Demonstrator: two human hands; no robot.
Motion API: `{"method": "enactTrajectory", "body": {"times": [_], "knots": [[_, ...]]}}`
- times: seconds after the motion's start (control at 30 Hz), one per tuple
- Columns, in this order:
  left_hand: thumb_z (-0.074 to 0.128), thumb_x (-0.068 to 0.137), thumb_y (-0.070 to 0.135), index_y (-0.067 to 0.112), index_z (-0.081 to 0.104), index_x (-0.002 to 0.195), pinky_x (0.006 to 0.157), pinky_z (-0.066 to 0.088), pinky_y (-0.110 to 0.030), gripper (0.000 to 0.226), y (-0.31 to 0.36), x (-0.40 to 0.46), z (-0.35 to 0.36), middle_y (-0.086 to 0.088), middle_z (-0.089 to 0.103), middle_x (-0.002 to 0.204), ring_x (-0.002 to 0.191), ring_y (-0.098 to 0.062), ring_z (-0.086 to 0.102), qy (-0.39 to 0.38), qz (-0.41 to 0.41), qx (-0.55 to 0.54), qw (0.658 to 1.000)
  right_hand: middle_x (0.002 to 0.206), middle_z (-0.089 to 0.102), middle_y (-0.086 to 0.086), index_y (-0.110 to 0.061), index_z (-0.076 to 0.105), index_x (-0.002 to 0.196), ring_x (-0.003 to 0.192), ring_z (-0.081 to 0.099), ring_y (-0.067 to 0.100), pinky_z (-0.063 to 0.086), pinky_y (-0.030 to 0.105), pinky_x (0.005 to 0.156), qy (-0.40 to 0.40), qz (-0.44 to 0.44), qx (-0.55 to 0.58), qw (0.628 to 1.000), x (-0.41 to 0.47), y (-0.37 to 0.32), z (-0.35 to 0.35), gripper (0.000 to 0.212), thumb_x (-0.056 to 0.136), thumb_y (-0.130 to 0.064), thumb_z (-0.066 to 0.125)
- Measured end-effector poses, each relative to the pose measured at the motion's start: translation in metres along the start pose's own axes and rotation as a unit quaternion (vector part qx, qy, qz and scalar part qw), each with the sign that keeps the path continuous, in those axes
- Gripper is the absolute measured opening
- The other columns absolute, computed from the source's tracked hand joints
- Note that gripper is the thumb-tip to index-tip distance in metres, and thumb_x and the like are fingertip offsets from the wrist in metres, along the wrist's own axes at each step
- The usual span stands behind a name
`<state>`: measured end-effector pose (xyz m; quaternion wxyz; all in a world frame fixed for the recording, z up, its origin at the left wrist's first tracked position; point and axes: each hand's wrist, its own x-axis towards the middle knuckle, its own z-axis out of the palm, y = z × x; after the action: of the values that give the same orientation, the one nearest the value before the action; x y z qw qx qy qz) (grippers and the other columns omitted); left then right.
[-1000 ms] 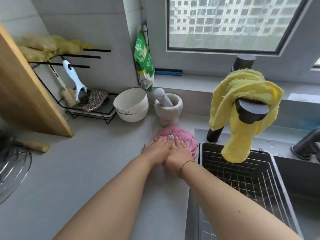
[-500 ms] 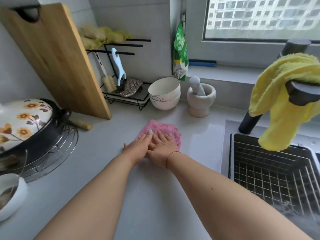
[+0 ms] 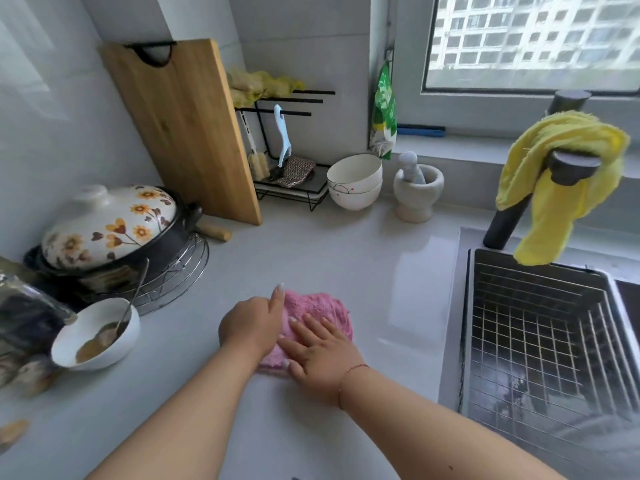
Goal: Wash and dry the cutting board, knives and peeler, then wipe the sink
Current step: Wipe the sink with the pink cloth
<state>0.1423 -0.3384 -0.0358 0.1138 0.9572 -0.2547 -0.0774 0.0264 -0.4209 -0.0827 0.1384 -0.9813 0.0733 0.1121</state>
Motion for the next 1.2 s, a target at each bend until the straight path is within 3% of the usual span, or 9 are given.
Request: {"method": "enactTrajectory", "body": {"times": [0.07,0.23,0.5,0.67,0.9,0.97,1.03,1.1,1.2], "knots": [[0.015,0.102,0.050,0.012,0.074,0.099,0.089,0.045,-0.035,0.070,0.013,-0.006,0.001,-0.012,0.071,0.107,0.106,-0.033,0.061,0.008,0.029,-0.042,0.999,0.161,-0.002,-0.006,-0.037,0.011,0.152,0.148,-0.006,0.016,-0.007,0.037,0.118,0.007,0.042,0.012,0.999,-0.016,0.022,-0.003,0.070,0.086,-0.058,-0.001],[0.020,0.104,0.040,0.002,0.070,0.098,0.107,0.035,-0.037,0.063,0.034,-0.011,0.004,-0.012,0.071,0.103,0.103,-0.031,0.059,0.020,0.073,-0.118,0.990,0.161,-0.003,-0.003,-0.035,0.006,0.152,0.148,-0.004,0.018,0.001,0.040,0.119,0.047,0.225,0.024,0.973,-0.042,0.119,-0.027,0.054,0.101,-0.050,0.013],[0.028,0.103,0.043,0.012,0.073,0.098,0.093,0.047,-0.035,0.055,0.009,0.009,0.014,-0.002,0.072,0.108,0.108,-0.023,0.062,0.057,0.009,-0.249,0.967,0.161,-0.009,0.001,-0.037,0.005,0.152,0.148,-0.007,0.029,-0.001,0.049,0.118,0.042,0.349,0.076,0.933,0.015,0.157,-0.059,0.058,0.097,-0.056,0.013],[0.029,0.102,0.046,0.011,0.073,0.101,0.089,0.047,-0.029,0.057,-0.025,0.013,0.014,-0.001,0.073,0.109,0.108,-0.020,0.064,0.085,-0.033,-0.275,0.957,0.160,-0.012,0.002,-0.036,0.001,0.152,0.147,-0.013,0.029,-0.009,0.050,0.116,0.026,0.234,0.038,0.971,0.072,0.095,-0.053,0.061,0.096,-0.057,0.011],[0.023,0.103,0.046,0.015,0.057,0.135,0.097,0.031,-0.014,0.056,-0.050,0.006,0.004,-0.002,0.056,0.138,0.131,-0.016,0.047,0.029,-0.046,-0.349,0.936,0.160,-0.012,0.000,-0.038,-0.002,0.151,0.146,-0.016,0.025,-0.008,0.048,0.118,-0.023,0.042,-0.025,0.999,0.109,-0.007,-0.030,0.060,0.097,-0.058,0.011],[0.027,0.100,0.053,0.017,0.059,0.132,0.102,0.040,-0.023,0.058,-0.056,0.003,0.003,-0.003,0.058,0.135,0.127,-0.020,0.051,0.035,-0.067,-0.379,0.922,0.160,-0.011,0.000,-0.038,-0.001,0.151,0.147,-0.015,0.025,-0.009,0.047,0.118,-0.037,-0.009,-0.049,0.998,0.102,-0.029,-0.021,0.057,0.098,-0.055,0.012],[0.030,0.099,0.055,0.016,0.063,0.127,0.091,0.054,-0.033,0.058,-0.060,-0.001,0.001,-0.004,0.061,0.130,0.120,-0.023,0.055,0.055,-0.087,-0.388,0.916,0.161,-0.009,0.000,-0.038,0.001,0.152,0.147,-0.013,0.025,-0.010,0.046,0.117,-0.039,-0.051,-0.067,0.996,0.087,-0.041,-0.013,0.056,0.099,-0.052,0.014],[0.029,0.102,0.046,0.013,0.062,0.127,0.080,0.052,-0.019,0.053,-0.060,-0.005,-0.001,-0.003,0.062,0.127,0.114,-0.024,0.056,0.057,-0.096,-0.358,0.927,0.161,-0.008,-0.001,-0.037,0.004,0.152,0.147,-0.012,0.024,-0.009,0.045,0.118,-0.031,-0.070,-0.078,0.994,0.067,-0.041,-0.009,0.054,0.100,-0.050,0.016],[0.029,0.103,0.044,0.012,0.065,0.123,0.091,0.039,-0.026,0.052,-0.055,-0.010,0.000,-0.012,0.064,0.127,0.121,-0.028,0.054,0.046,-0.070,-0.295,0.952,0.161,-0.006,-0.004,-0.038,0.004,0.152,0.148,-0.009,0.020,-0.009,0.041,0.119,-0.022,-0.053,-0.075,0.996,0.043,-0.018,-0.007,0.055,0.099,-0.051,0.011]]}}
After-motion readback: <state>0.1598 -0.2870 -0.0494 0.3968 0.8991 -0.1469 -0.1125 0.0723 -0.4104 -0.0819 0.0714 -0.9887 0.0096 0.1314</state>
